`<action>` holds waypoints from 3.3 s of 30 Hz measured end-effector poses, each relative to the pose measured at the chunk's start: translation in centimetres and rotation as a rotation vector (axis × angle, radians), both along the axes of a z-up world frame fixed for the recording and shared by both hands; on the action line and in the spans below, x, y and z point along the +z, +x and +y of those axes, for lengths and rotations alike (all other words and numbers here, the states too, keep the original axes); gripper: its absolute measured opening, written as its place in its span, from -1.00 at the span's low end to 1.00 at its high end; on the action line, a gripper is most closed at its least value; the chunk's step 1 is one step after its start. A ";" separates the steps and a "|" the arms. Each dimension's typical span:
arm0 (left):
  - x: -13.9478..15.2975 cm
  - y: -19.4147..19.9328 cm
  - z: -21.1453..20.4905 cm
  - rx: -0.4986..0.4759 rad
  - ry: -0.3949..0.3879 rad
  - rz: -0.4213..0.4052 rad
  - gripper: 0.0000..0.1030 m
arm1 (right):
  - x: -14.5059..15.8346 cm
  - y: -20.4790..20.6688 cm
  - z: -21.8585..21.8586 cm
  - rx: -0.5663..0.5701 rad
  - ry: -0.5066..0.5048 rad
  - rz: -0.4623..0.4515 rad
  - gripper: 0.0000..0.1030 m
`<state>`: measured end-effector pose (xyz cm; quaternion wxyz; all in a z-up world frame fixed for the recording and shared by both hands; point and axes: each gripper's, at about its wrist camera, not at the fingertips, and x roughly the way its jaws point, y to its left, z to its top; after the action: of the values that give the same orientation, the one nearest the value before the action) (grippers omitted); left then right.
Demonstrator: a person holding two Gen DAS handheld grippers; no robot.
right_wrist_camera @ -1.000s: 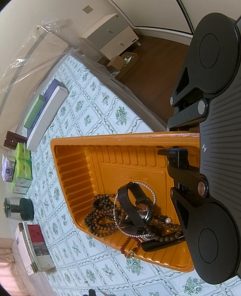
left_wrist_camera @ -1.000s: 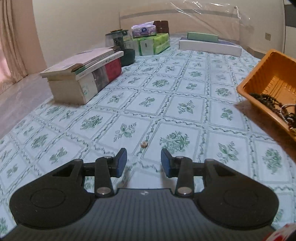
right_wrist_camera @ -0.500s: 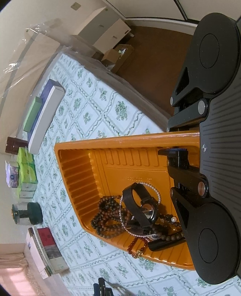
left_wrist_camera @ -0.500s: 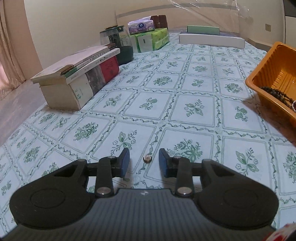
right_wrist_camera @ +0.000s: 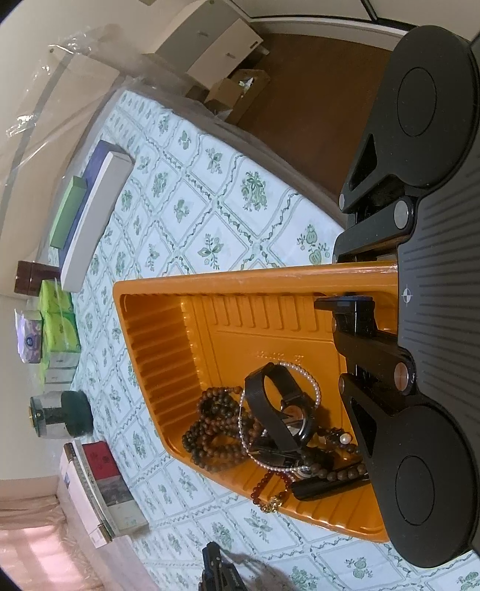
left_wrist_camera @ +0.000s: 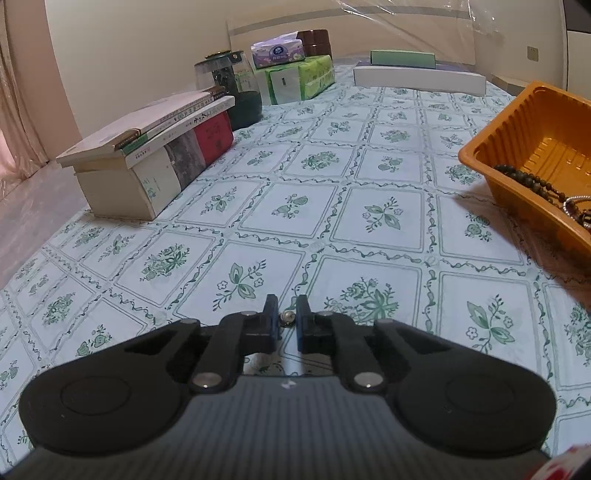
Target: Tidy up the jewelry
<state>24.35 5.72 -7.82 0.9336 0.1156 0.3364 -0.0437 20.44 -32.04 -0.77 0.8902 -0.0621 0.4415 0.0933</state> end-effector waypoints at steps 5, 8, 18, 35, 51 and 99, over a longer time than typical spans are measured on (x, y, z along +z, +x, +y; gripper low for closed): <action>1.8 -1.1 -1.0 -0.027 -0.037 -0.022 -0.84 | -0.4 0.0 -0.3 -0.002 0.026 0.001 -0.95; 3.5 -2.0 -2.8 -0.078 -0.062 -0.045 -0.84 | -0.8 0.0 -0.1 0.002 0.041 0.003 -0.95; 8.1 -4.2 -10.4 -0.289 -0.155 -0.116 -0.84 | -2.0 0.8 1.0 0.018 0.126 0.011 -0.95; 6.2 -3.6 -15.5 -0.390 -0.090 -0.048 -0.75 | -3.7 1.0 0.8 0.008 0.207 0.039 -0.95; 7.6 -8.2 -9.3 -0.184 -0.177 -0.057 -0.44 | -4.7 1.6 -1.4 -0.008 0.328 0.056 -0.94; 10.3 -25.9 -2.1 0.299 -0.290 0.123 0.99 | 2.1 -16.3 15.2 0.101 0.234 -0.021 0.63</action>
<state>-1.51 3.66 2.49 0.9142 -0.0743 0.3964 0.0405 4.17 -16.80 1.36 0.8902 0.0190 0.4145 0.1880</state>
